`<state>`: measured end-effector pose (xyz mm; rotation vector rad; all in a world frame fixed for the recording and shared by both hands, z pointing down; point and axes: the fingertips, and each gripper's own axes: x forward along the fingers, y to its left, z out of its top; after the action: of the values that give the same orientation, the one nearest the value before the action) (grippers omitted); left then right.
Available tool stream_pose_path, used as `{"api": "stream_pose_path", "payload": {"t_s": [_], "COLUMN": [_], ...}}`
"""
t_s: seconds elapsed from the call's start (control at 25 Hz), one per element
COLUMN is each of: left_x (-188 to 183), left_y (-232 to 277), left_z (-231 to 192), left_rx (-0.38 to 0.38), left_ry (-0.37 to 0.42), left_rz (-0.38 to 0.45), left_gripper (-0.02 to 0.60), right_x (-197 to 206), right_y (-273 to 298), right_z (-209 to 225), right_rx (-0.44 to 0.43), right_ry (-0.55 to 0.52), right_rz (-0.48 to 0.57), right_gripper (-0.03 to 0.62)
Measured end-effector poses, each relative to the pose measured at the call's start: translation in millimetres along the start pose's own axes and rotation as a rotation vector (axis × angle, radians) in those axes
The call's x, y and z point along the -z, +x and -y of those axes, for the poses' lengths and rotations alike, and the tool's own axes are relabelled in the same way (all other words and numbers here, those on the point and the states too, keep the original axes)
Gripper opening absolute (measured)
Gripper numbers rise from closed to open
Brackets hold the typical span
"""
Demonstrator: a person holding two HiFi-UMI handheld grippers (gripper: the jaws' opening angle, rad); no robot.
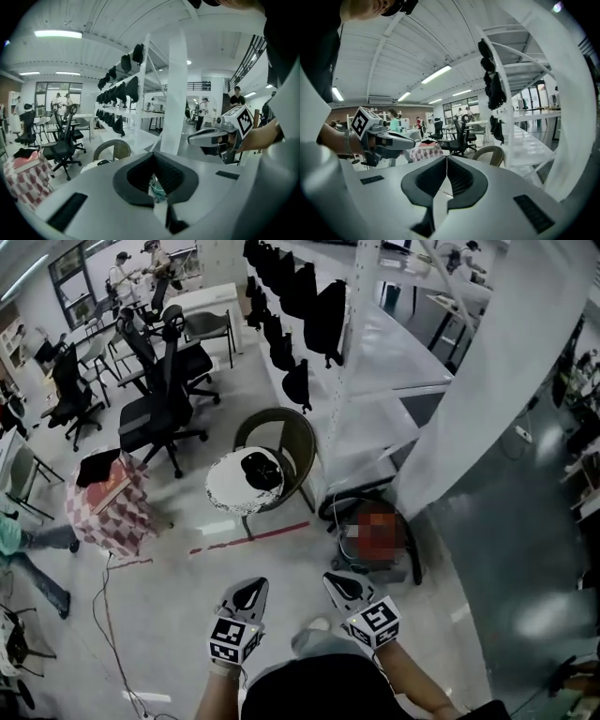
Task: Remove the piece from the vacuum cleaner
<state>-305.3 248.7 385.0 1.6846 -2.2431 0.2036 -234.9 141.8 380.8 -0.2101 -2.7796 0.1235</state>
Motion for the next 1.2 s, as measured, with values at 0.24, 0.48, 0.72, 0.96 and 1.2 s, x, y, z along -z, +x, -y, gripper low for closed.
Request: {"api": "stream_pose_path", "payload": {"t_s": [0.24,0.48,0.72,0.96,1.2], "left_x": [-20,-14,7,37,75], "left_y": [91,152,199,238,279], "left_z": [34,85,135,174,203], "left_rx": [0.146,0.315,0.462,0.619,0.768], "left_ry": [0.087,0.181,0.269,0.323,0.382], "left_rz": [-0.066,-0.156,-0.242,-0.320,-0.421], "left_gripper": [0.017,0.018,0.019,0.020,0.020], "right_x": [18,55,94,137,177], "right_y": [-35,-85,-135,-165,-180], "right_z": [84,130,158,170,182], "right_rx": [0.161,0.341,0.490,0.634,0.769], "right_ry": [0.087,0.209,0.319,0.435,0.542], "right_rz": [-0.005,-0.011,-0.015,-0.031,-0.040], "right_gripper": [0.031,0.031,0.031,0.031,0.031]}}
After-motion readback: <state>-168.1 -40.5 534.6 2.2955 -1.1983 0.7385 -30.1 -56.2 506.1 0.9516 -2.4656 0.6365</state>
